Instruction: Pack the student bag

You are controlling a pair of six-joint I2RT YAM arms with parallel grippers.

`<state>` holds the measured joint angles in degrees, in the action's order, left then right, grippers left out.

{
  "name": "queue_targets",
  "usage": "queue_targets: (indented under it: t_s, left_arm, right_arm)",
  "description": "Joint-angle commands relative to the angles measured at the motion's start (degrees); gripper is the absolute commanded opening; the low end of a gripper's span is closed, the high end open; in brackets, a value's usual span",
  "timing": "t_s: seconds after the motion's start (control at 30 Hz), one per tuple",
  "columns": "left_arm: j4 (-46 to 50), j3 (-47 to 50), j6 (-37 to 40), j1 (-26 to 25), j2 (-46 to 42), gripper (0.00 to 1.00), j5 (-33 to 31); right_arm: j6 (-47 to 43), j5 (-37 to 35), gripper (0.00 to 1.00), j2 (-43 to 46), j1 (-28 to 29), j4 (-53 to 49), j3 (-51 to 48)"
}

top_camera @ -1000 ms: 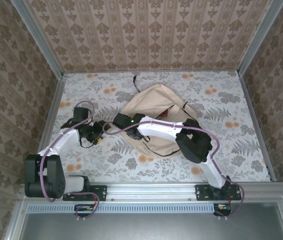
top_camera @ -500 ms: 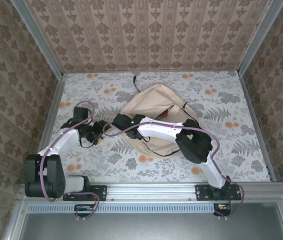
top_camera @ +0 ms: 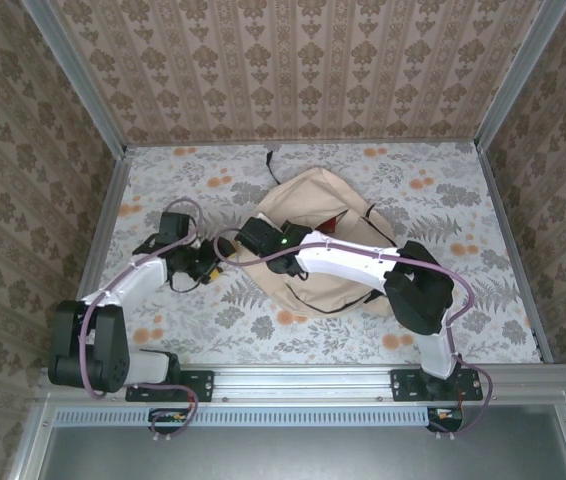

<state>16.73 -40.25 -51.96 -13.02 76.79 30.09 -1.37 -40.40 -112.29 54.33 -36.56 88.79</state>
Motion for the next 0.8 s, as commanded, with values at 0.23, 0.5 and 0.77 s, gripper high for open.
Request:
queue_targets:
  t_s: [0.23, 0.5, 0.77]
  left_arm:
    - [-19.41, -0.43, -15.59, -11.3, 5.3, 0.49, 0.46]
    - [-33.19, 0.04, -24.55, -16.6, 9.58, 0.52, 1.13]
    - [-38.63, -0.08, -30.3, -19.05, 13.98, 0.52, 0.14]
  right_arm:
    - [8.97, 7.62, 0.0, 12.43, -3.75, 3.87, -5.16]
    - [11.6, 13.5, 0.0, 16.43, -5.42, 4.1, -6.71]
    - [13.1, 16.84, 0.0, 18.27, -6.67, 4.99, -8.02]
